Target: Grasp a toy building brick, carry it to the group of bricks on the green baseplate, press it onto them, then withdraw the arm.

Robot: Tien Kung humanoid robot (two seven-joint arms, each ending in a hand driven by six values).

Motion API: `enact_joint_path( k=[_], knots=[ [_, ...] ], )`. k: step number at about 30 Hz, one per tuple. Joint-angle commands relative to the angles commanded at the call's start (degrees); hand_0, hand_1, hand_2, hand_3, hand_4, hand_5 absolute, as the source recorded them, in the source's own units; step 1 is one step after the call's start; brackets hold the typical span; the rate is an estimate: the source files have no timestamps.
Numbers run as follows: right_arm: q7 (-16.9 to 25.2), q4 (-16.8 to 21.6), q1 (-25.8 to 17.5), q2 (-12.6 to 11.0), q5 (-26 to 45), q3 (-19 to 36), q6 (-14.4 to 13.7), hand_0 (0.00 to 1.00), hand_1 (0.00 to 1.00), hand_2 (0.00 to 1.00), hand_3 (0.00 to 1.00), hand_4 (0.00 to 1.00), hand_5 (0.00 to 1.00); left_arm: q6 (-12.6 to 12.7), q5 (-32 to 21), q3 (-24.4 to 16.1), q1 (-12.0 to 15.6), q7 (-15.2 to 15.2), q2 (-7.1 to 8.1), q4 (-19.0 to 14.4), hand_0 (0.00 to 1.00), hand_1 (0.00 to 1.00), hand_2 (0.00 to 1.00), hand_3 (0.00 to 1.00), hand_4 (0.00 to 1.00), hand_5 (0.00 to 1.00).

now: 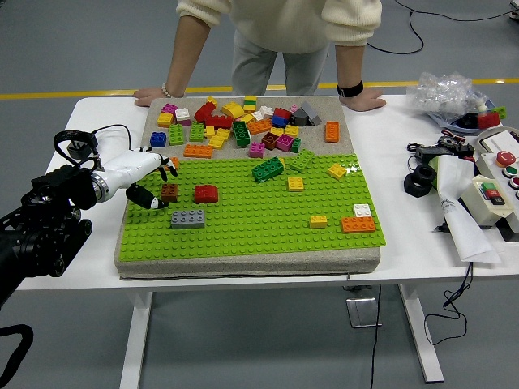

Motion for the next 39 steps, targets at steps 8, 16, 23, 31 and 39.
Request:
enact_joint_path(
  k=[8,16,23,31,39],
  knots=[
    [0.1,0.0,0.1,0.0,-0.3,-0.1,0.1,0.779,0.707,0.747,0.688,0.948,0.695,0.2,-0.7,0.7,-0.9,0.0,-0.76,1.7,0.998,0.782,0.612,0.701,0.883,0.169],
    [0.1,0.0,0.0,0.2,-0.5,-0.1,0.2,0.779,0.707,0.748,0.688,0.948,0.695,0.6,-1.2,1.2,-1.3,0.0,-1.37,3.2,0.998,0.78,0.62,0.689,0.878,0.168],
    [0.0,0.0,0.1,0.1,-0.5,-0.2,0.3,0.78,0.707,0.747,0.688,0.948,0.695,1.1,-1.8,1.6,-1.6,0.0,-1.86,4.1,0.998,0.778,0.614,0.676,0.873,0.165],
    [0.0,0.0,0.2,0.2,-0.3,-0.3,0.3,0.779,0.705,0.747,0.688,0.948,0.695,1.5,-2.7,1.9,-2.2,0.0,-2.31,5.2,0.998,0.776,0.604,0.65,0.869,0.16],
    [0.1,0.0,0.0,0.4,-0.3,-0.3,0.3,0.779,0.706,0.746,0.688,0.948,0.695,1.8,-4.0,3.0,-2.2,0.0,-2.72,6.4,0.991,0.772,0.587,0.604,0.844,0.149]
  ],
)
